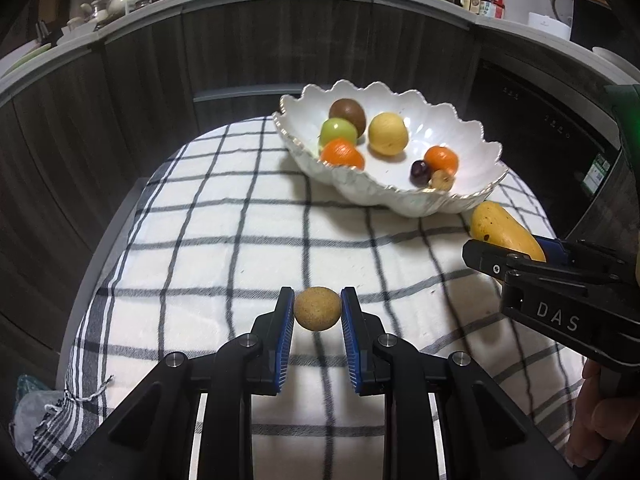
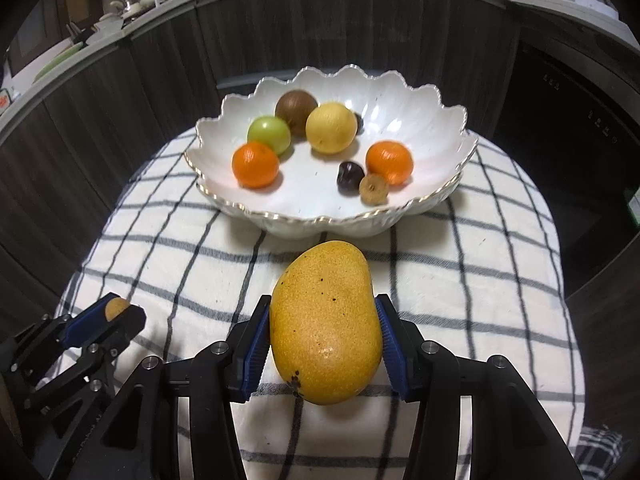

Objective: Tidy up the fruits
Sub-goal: 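Carry the small brown fruit over the bowl while the right tool carries the mango there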

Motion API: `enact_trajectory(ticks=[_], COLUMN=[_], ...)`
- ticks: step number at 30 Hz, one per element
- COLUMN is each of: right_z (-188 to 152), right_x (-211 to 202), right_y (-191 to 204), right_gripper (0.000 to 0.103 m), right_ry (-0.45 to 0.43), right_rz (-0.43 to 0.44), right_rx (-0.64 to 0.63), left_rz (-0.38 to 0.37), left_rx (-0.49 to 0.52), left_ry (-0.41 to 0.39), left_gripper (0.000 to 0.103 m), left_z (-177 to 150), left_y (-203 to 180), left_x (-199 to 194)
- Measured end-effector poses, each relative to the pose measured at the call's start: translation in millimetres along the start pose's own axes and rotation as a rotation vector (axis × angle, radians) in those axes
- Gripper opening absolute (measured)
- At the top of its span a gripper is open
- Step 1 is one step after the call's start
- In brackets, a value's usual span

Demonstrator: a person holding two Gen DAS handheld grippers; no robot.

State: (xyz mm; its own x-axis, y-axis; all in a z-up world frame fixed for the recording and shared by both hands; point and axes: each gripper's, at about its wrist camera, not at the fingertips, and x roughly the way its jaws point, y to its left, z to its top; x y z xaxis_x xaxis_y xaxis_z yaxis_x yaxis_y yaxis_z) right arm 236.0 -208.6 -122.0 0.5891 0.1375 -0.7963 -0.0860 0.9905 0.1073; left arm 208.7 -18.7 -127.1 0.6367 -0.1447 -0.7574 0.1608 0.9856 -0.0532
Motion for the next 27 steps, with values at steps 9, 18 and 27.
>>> enact_trajectory(ticks=[9, 18, 27], right_z=[28, 74, 119], right_x=[-22, -26, 13], right_y=[-10, -32, -54], right_gripper=[0.05, 0.05, 0.05], right_ry=[-0.067, -0.122, -0.085], right_rz=[-0.014, -0.042, -0.045], right_rx=[0.001, -0.011, -0.015], left_rz=[-0.031, -0.064, -0.077], left_rx=[0.024, 0.059, 0.093], left_ry=[-0.056, -0.106, -0.103], left_gripper=[0.024, 0.024, 0.024], left_z=[36, 89, 128], left_y=[-15, -35, -49], left_x=[-5, 8, 51])
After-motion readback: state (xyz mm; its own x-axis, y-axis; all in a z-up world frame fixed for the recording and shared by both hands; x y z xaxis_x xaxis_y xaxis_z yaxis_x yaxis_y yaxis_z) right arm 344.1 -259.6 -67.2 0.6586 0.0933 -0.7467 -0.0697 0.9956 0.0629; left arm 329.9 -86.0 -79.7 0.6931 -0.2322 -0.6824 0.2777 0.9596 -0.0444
